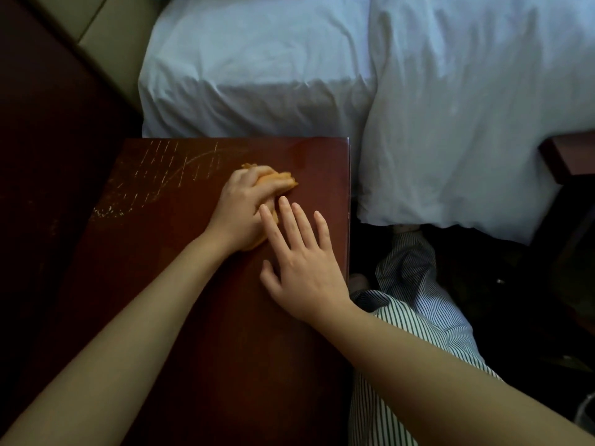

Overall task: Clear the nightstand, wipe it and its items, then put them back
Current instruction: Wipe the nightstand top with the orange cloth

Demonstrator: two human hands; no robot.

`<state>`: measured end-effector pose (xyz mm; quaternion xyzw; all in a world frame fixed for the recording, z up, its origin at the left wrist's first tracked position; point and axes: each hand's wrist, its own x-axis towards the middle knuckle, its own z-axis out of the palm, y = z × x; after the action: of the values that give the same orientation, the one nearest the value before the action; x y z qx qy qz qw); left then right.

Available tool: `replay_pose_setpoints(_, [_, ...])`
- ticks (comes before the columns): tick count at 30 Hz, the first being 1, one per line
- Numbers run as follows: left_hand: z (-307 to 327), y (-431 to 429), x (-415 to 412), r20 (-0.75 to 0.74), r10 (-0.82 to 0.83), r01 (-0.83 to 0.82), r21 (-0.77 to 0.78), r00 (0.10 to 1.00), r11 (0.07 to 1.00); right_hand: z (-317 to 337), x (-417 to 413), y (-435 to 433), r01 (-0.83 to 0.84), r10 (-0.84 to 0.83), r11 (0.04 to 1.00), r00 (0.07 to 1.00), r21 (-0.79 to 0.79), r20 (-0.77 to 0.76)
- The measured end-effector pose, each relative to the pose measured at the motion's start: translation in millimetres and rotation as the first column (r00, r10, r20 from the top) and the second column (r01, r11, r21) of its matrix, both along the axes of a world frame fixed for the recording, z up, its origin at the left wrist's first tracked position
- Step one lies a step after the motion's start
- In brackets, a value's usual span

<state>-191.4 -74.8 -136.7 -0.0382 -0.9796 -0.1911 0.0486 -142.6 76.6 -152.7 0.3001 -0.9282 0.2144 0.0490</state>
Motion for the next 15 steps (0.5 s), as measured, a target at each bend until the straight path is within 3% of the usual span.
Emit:
replay_pose_setpoints(4, [0.4,-3.0,10.6,-0.027,0.013,-0.013,-0.013,1.000,1.000,-0.4,0.0,-0.4,-0.006,0.006,1.000,1.000,-0.010,-0.011])
replay_pose_setpoints(11, [-1.8,18.0,-47.4,-0.090,0.413,-0.412,0.030,0.906,0.911,1.4,0.4,0.0,-0.009,0.009,1.000,1.000,-0.011,-0.007])
replay_pose_setpoints(15, [-1.7,33.8,-66.4,-0.075,0.377,-0.378,-0.005,0.923,0.926,1.4,0.6,1.0,-0.007,0.007,1.000,1.000,-0.014,0.015])
